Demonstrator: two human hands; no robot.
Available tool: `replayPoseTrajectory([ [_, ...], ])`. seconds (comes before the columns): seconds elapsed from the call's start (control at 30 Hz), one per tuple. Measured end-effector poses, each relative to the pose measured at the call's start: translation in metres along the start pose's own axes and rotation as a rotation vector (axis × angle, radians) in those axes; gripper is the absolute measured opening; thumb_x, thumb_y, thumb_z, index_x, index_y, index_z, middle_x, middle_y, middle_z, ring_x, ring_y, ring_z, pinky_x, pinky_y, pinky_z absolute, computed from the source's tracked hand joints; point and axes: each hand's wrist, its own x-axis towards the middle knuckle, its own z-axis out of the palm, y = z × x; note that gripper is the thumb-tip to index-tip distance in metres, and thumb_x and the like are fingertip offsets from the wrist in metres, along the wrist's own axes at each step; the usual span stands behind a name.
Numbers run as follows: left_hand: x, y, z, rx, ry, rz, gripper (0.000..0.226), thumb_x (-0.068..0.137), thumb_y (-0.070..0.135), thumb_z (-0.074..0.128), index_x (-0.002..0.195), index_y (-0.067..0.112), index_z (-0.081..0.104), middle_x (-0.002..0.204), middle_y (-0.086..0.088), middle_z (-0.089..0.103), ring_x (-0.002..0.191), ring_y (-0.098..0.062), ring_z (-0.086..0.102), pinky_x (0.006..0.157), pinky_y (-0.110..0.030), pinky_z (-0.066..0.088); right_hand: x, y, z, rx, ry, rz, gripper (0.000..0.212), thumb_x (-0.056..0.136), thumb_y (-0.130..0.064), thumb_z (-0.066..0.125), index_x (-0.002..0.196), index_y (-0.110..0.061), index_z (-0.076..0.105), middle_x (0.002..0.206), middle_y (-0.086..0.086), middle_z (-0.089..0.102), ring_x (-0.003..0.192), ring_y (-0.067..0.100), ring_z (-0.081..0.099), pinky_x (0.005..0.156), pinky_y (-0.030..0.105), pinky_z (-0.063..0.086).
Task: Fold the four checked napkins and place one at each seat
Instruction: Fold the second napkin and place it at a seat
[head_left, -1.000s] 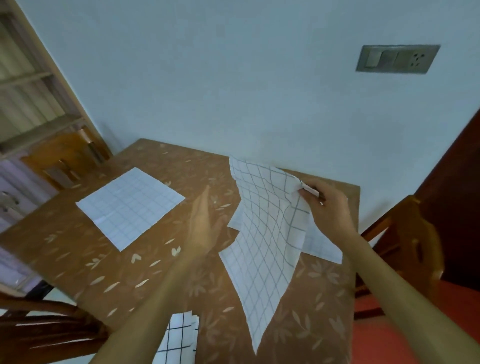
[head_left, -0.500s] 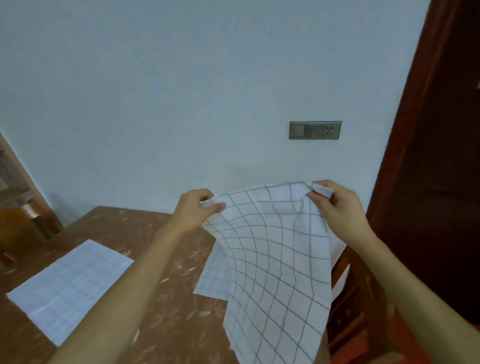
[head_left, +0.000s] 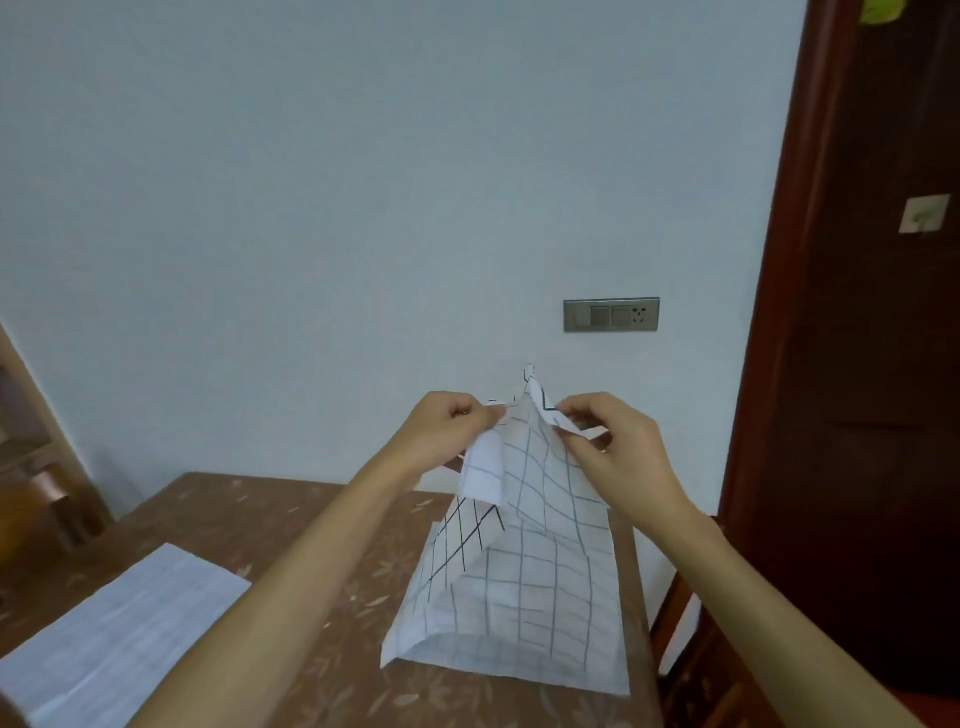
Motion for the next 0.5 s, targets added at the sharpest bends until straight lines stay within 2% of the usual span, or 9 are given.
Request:
replayPoseTrajectory([
  [0.07, -0.005, 0.012, 0.005, -0.094, 0.027, -0.041, 0.038, 0.099, 0.032, 0.059, 0.087, -0.002, 0.070, 0.077, -0.008, 0.070, 0.064, -0.018, 0.069, 0.054, -0.027, 0.056, 0.000, -0.009, 0.009, 0.013, -0.031, -0.029, 0.012, 0.089, -0.014, 0.070, 0.098, -0.022, 0.067, 0.099, -0.012, 0.068, 0.095, 0.000, 0.063, 0.067, 0.020, 0.054],
  [0.2, -0.009, 0.025, 0.001, -0.150, 0.154, -0.088, 0.042, 0.100, 0.026, 0.045, 0.074, 0.002, 0.069, 0.065, -0.010, 0.072, 0.060, -0.026, 0.072, 0.062, -0.037, 0.061, -0.002, -0.020, 0.018, 0.047, -0.078, -0.025, 0.014, 0.089, -0.012, 0.068, 0.095, -0.024, 0.064, 0.097, -0.014, 0.069, 0.095, -0.003, 0.062, 0.066, 0.013, 0.049],
  [0.3, -0.010, 0.024, -0.015, -0.118, 0.211, -0.120, 0.043, 0.096, 0.022, 0.043, 0.066, 0.002, 0.066, 0.057, -0.010, 0.069, 0.054, -0.025, 0.069, 0.062, -0.035, 0.060, -0.003, -0.018, 0.012, 0.075, -0.029, 0.027, 0.011, 0.090, -0.011, 0.068, 0.093, -0.021, 0.064, 0.087, -0.013, 0.067, 0.080, -0.008, 0.060, 0.062, 0.008, 0.043],
  [0.4, -0.012, 0.019, -0.029, -0.156, 0.158, -0.210, 0.041, 0.097, 0.021, 0.042, 0.070, 0.003, 0.066, 0.053, -0.005, 0.067, 0.055, -0.023, 0.070, 0.062, -0.033, 0.060, 0.001, -0.014, 0.000, 0.134, 0.060, 0.087, 0.012, 0.091, -0.011, 0.067, 0.090, -0.022, 0.063, 0.079, -0.010, 0.067, 0.070, -0.002, 0.061, 0.059, 0.008, 0.042],
  [0.5, -0.015, 0.017, -0.031, -0.247, 0.067, -0.288, 0.039, 0.099, 0.022, 0.040, 0.081, 0.001, 0.068, 0.067, -0.010, 0.074, 0.066, -0.026, 0.075, 0.064, -0.034, 0.062, 0.002, -0.016, -0.004, 0.147, 0.058, 0.088, 0.009, 0.092, -0.013, 0.066, 0.090, -0.021, 0.064, 0.074, -0.013, 0.068, 0.067, -0.002, 0.062, 0.060, 0.007, 0.042],
])
